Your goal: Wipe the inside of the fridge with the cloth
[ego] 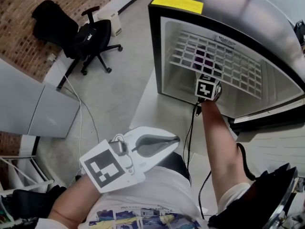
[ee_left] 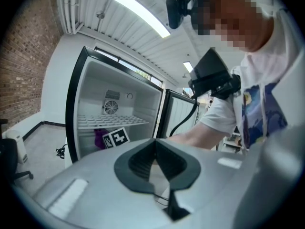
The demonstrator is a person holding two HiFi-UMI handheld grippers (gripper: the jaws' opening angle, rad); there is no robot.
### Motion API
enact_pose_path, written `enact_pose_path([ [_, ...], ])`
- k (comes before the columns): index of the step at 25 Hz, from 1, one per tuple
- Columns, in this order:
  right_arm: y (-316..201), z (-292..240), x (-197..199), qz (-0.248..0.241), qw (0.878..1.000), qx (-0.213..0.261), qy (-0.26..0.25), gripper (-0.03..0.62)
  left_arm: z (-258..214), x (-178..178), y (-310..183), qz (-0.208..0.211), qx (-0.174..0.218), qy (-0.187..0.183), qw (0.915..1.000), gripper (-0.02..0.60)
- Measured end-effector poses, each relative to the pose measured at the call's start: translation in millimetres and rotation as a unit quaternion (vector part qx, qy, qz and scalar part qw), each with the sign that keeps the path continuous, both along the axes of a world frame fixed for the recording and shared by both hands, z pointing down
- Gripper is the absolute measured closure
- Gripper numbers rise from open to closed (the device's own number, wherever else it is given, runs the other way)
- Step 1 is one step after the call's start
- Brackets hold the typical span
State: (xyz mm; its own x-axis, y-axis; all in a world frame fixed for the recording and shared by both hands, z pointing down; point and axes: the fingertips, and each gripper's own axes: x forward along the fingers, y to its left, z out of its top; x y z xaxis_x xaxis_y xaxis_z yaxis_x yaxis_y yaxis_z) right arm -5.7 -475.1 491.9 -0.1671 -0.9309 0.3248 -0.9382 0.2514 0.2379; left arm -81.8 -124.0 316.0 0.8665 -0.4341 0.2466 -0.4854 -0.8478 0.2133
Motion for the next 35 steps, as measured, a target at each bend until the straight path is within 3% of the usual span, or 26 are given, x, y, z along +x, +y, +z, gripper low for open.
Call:
enact_pose_path([
  [16,8.9,7.9,115.8,0.124,0.992,-0.022,-0.005,0.54,-14.1,38.3,-8.4,0.042,-0.001,-0.001,0.9991,0.577],
  [25,21.0,-7.4,137.2,0.166,0.986,-0.019,-0.014,0.54,-14.1,55.6,-11.6,0.068,-0.004,-0.003,0.9976,0.575],
  [35,33.3,-6.9,160.8,0.221,0.974,-0.017,-0.042,0.54,-15.0,45.0,-11.3,0.074,-0.003,-0.001,0.9973,0.575],
])
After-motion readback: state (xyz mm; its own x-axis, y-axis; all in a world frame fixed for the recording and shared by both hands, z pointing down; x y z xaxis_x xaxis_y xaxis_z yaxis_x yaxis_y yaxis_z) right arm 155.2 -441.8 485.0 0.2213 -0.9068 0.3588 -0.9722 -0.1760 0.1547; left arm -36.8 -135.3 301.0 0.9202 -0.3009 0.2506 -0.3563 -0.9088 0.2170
